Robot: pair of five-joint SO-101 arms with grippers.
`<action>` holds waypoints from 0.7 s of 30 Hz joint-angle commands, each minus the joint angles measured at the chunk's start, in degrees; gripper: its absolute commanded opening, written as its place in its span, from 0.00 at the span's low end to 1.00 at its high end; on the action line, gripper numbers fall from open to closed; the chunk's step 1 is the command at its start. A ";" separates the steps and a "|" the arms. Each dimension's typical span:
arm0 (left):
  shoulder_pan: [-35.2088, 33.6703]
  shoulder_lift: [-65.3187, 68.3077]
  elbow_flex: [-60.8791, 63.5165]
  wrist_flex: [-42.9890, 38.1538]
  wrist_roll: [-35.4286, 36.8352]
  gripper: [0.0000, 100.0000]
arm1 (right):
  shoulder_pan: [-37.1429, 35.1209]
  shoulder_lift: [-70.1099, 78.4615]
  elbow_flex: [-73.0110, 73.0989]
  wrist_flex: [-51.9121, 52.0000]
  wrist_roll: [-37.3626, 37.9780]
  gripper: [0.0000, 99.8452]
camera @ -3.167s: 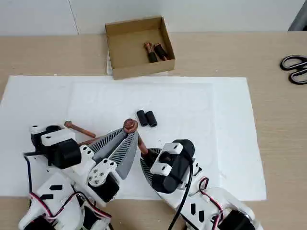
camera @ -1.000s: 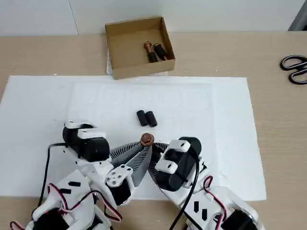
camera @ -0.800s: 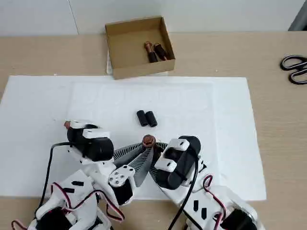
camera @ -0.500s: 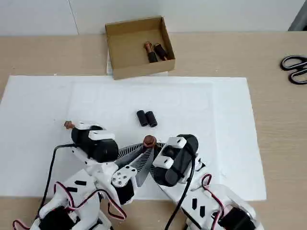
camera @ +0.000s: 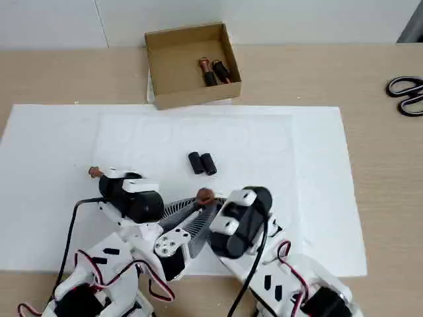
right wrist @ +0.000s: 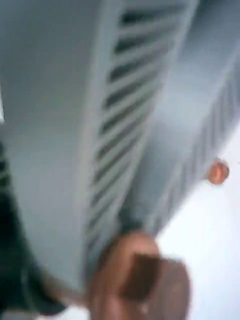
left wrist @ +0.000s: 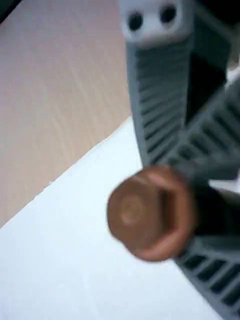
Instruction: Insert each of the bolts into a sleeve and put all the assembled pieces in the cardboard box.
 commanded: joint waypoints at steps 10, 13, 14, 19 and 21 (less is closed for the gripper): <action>0.44 0.88 2.59 4.04 -0.35 0.19 | -0.13 -0.66 -3.87 -2.33 0.70 0.00; -0.88 0.88 2.59 4.75 -2.55 0.19 | -0.13 -0.66 -3.87 -2.33 0.70 0.00; -2.02 0.97 2.59 4.66 -3.52 0.19 | -0.13 -0.66 -3.87 -2.33 0.70 0.00; -8.97 0.97 4.18 4.57 -10.02 0.19 | -0.13 -0.66 -3.87 -2.33 0.70 0.00; -9.85 0.97 4.18 4.48 -10.46 0.19 | -0.13 -0.66 -3.69 -2.33 0.70 0.00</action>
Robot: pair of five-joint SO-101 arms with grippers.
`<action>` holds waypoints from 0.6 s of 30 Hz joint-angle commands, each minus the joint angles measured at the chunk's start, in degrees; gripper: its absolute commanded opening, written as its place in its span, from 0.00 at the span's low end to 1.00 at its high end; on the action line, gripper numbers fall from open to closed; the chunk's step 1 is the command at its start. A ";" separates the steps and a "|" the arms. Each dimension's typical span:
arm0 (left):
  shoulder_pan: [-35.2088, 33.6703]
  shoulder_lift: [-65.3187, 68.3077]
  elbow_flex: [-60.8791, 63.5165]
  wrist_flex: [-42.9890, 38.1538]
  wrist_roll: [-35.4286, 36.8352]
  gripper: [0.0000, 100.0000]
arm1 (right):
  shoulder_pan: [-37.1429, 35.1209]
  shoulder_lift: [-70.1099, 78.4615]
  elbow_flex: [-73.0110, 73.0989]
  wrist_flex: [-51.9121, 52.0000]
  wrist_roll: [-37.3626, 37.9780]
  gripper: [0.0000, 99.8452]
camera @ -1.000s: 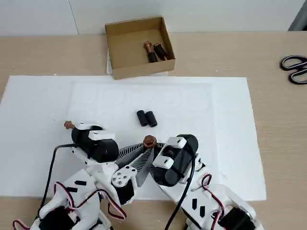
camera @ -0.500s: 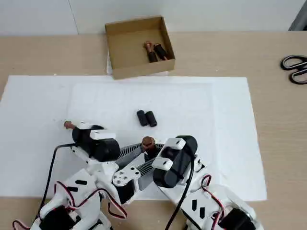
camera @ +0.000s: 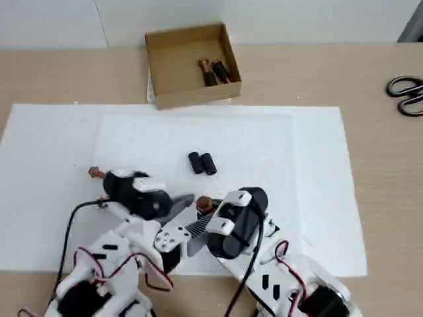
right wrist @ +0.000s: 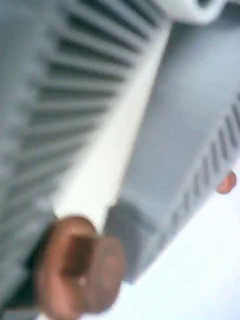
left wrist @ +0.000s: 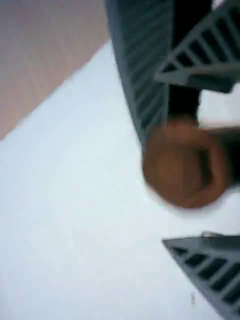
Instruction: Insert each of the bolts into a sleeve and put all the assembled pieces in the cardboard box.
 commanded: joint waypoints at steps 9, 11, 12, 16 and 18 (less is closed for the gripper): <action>-2.29 0.70 1.89 -0.53 -1.67 0.19 | 0.04 -0.84 -3.69 -2.24 0.35 0.00; -2.29 0.88 0.66 -1.67 -1.41 0.19 | 0.13 -0.84 -3.69 -2.15 0.35 0.00; -2.29 0.88 -0.04 -2.20 -0.88 0.19 | 0.13 -0.84 -3.69 -2.07 0.35 0.00; -2.46 0.97 -2.51 -2.46 -0.35 0.19 | 0.13 -0.84 -3.69 -1.98 0.35 0.00; -2.55 0.97 -3.47 -2.46 -0.26 0.19 | 0.13 -0.84 -3.60 -1.98 0.35 0.00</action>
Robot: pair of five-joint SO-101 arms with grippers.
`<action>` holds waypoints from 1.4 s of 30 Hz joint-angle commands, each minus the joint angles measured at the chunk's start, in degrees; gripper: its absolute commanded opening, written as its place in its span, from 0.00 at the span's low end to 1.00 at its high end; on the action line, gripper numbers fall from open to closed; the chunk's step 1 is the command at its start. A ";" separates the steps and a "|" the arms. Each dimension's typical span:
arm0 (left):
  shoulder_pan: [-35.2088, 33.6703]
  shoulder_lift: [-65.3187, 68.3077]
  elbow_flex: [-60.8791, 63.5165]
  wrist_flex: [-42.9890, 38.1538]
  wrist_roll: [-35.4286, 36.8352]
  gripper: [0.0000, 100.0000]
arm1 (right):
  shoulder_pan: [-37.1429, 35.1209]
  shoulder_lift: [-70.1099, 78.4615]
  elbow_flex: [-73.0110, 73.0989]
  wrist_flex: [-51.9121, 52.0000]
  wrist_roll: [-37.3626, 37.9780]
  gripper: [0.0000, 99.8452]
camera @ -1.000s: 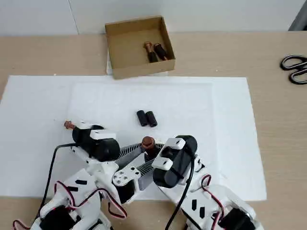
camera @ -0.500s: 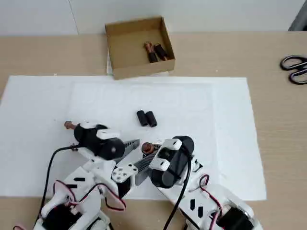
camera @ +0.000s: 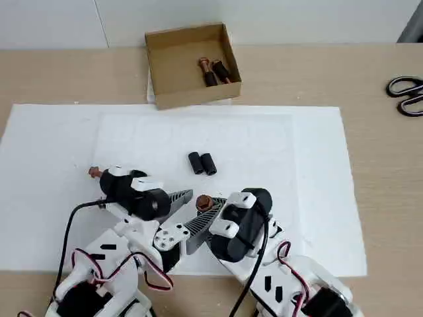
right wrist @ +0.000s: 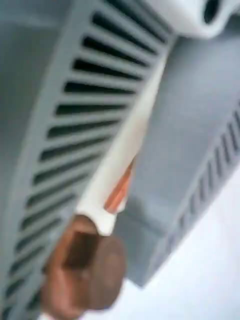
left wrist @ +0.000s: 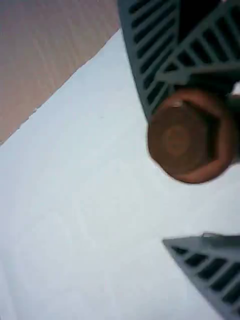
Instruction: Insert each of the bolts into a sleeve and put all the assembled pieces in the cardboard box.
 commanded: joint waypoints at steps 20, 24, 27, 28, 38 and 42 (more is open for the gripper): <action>-2.64 0.88 -11.21 -4.75 4.84 0.18 | 1.89 -0.66 0.00 -2.15 0.35 0.00; -10.90 3.34 -11.12 -8.09 4.66 0.18 | 2.68 -0.66 0.00 -2.15 0.35 0.00; -17.32 8.97 -11.47 -13.19 4.75 0.18 | 5.23 -0.66 0.88 -2.15 0.18 0.00; -19.25 10.90 -11.47 -15.21 4.75 0.18 | 6.29 -0.66 1.49 -2.15 0.09 0.00; -29.63 29.01 -11.47 -28.92 7.47 0.18 | 16.84 -0.31 7.82 -10.07 -5.19 0.00; -33.76 36.13 -14.46 -32.00 7.47 0.16 | 20.70 0.75 10.20 -13.76 -5.19 0.00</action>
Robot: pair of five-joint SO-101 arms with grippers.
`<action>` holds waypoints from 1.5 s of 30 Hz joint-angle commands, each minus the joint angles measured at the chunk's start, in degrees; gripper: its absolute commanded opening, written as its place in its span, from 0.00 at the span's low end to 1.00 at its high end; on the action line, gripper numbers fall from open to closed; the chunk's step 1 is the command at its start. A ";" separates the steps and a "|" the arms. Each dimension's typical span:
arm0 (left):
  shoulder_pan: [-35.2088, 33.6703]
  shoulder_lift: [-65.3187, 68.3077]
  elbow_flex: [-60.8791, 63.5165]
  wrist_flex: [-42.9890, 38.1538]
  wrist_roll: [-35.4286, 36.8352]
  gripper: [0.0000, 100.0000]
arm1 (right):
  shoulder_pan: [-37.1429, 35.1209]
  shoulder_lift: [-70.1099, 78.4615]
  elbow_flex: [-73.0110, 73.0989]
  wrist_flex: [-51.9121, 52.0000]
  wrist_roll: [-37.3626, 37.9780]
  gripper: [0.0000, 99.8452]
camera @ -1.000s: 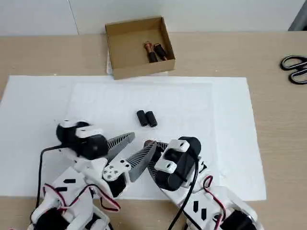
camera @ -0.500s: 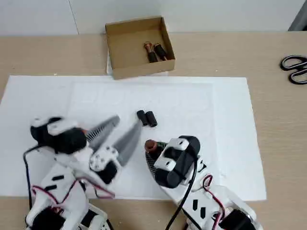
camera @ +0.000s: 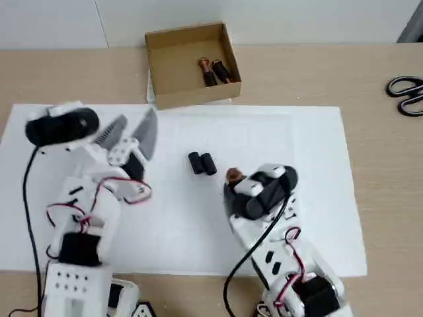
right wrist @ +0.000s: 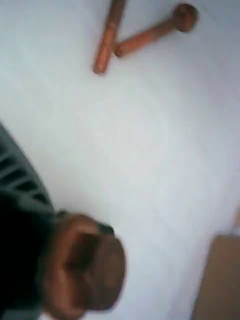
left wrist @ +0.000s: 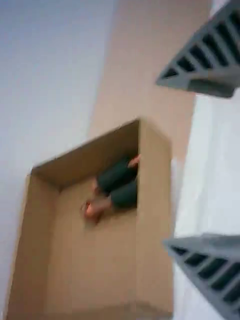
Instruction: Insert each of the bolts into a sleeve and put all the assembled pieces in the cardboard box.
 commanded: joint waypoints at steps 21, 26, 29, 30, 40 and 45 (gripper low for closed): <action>-0.79 45.54 -45.41 11.43 0.26 0.11 | 7.78 64.04 -35.43 -14.20 -4.66 0.01; -0.62 48.97 -45.85 11.43 0.44 0.11 | 8.04 81.27 -49.49 -14.11 -3.25 0.01; 0.35 50.29 -45.85 11.43 0.44 0.11 | 8.04 91.47 -60.31 -14.29 -1.67 0.01; 0.88 50.64 -45.85 11.43 0.44 0.11 | 8.04 94.55 -64.18 -14.29 -1.67 0.01; 2.37 51.16 -45.58 14.07 0.18 0.11 | 7.87 120.75 -96.35 -14.37 -1.76 0.01; 1.93 51.16 -45.58 16.26 0.18 0.11 | 7.78 132.26 -110.07 -16.92 -1.76 0.01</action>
